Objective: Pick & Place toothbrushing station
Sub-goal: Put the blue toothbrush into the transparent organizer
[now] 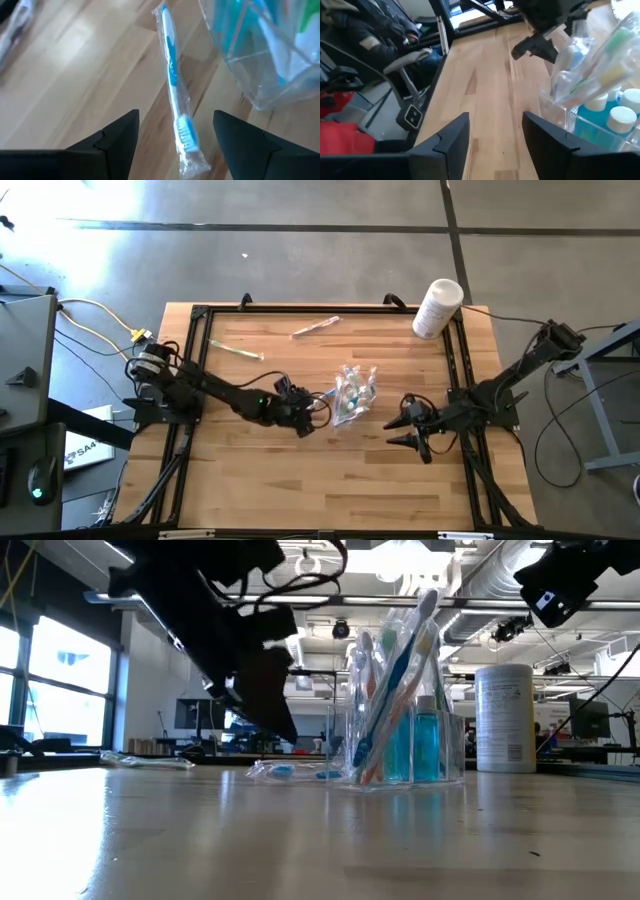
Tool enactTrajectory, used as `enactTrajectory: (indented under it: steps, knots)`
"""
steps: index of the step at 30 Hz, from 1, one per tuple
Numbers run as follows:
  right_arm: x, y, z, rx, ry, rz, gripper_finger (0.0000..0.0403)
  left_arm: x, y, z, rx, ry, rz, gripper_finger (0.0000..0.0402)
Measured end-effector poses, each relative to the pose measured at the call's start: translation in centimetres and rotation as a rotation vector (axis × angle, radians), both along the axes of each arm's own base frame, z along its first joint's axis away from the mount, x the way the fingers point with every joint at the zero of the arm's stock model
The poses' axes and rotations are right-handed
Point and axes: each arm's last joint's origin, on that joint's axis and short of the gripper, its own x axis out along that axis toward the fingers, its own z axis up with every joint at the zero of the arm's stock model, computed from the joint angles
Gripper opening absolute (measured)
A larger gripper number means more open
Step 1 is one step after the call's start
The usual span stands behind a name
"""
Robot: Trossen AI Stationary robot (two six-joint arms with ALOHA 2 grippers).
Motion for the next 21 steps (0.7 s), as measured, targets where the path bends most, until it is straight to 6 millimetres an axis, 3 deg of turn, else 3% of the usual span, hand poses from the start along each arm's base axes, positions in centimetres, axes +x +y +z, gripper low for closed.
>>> enactTrajectory:
  steps: [7,21]
  knots:
    - [0.3,0.9,-1.1,-0.038,0.04,-0.015,0.0174,0.6,0.5,-1.2,-0.015,0.04,-0.046,0.0248]
    - [0.7,1.4,-1.7,-0.032,0.057,-0.012,0.0174,1.6,0.5,-5.7,-0.009,0.113,-0.004,0.0244]
